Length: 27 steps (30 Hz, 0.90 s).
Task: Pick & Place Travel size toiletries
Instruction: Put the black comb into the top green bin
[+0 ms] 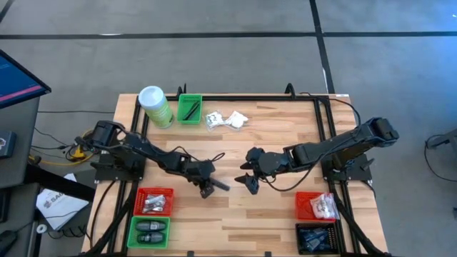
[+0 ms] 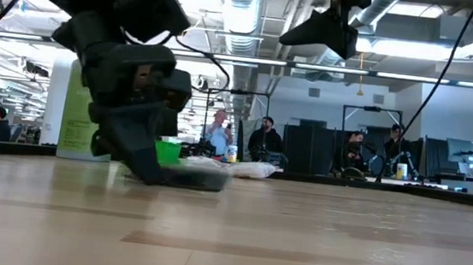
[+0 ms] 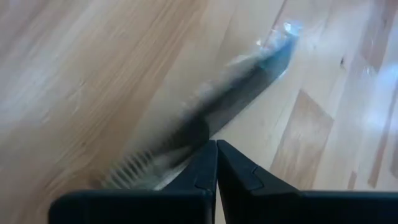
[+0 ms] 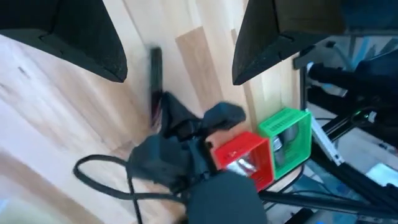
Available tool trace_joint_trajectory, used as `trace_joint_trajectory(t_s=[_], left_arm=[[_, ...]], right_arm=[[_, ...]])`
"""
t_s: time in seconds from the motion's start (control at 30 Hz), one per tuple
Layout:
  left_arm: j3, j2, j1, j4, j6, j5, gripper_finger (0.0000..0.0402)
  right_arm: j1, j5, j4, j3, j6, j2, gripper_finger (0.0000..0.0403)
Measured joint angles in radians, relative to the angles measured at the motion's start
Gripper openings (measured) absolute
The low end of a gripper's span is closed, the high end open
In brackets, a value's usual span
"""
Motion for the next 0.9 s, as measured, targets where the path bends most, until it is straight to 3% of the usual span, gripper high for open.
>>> trace_joint_trajectory(t_s=[0.33, 0.63, 0.73, 0.9], left_arm=[[0.174, 0.143, 0.017, 0.016, 0.046, 0.033, 0.0000], [0.148, 0.017, -0.005, 0.000, 0.054, -0.059, 0.0000], [0.127, -0.006, -0.003, -0.008, 0.051, -0.078, 0.0000], [0.106, -0.012, -0.007, -0.017, 0.041, -0.081, 0.0000]], right_arm=[[-0.029, 0.055, -0.011, 0.000, 0.000, 0.000, 0.0281], [-0.051, 0.054, -0.001, 0.000, -0.026, 0.000, 0.0281], [-0.051, 0.015, 0.138, -0.048, -0.032, -0.001, 0.0281], [-0.049, -0.023, 0.464, -0.250, 0.084, -0.021, 0.0281]])
